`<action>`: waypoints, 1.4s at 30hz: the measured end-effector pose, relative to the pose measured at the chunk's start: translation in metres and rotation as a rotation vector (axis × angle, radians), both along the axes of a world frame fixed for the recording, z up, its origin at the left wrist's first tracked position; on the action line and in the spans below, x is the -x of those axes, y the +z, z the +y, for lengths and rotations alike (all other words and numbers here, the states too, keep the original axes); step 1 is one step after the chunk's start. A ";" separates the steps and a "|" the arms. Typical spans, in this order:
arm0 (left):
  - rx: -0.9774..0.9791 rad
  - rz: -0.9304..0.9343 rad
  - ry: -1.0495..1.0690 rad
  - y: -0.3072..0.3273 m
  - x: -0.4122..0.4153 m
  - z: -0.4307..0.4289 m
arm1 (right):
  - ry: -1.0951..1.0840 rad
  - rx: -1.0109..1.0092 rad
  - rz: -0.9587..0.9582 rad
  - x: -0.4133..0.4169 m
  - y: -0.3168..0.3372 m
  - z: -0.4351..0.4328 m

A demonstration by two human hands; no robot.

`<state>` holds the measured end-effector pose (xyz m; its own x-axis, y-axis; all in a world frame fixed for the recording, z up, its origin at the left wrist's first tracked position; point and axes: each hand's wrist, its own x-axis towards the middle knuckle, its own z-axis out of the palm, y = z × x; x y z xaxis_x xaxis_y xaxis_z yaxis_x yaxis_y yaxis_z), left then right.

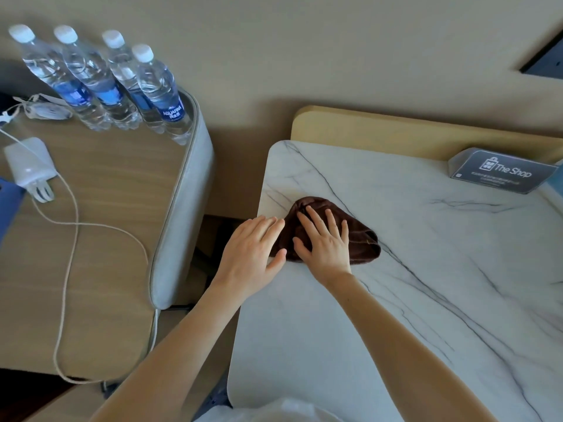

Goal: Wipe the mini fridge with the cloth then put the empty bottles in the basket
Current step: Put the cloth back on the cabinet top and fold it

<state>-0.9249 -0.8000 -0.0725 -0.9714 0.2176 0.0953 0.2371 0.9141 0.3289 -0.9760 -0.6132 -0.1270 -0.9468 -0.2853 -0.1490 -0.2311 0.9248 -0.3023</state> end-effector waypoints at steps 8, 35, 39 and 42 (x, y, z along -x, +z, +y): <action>0.011 0.037 0.051 -0.007 0.060 -0.009 | -0.048 0.011 0.033 0.107 -0.001 -0.019; -0.043 0.120 -0.045 0.028 -0.068 -0.006 | -0.056 0.206 0.302 -0.124 0.055 0.020; -0.021 0.005 -0.064 0.013 -0.114 -0.013 | -0.106 0.146 0.223 -0.172 0.045 0.018; -0.025 -0.012 -0.103 0.015 -0.130 -0.018 | -0.162 0.117 0.225 -0.191 0.046 0.015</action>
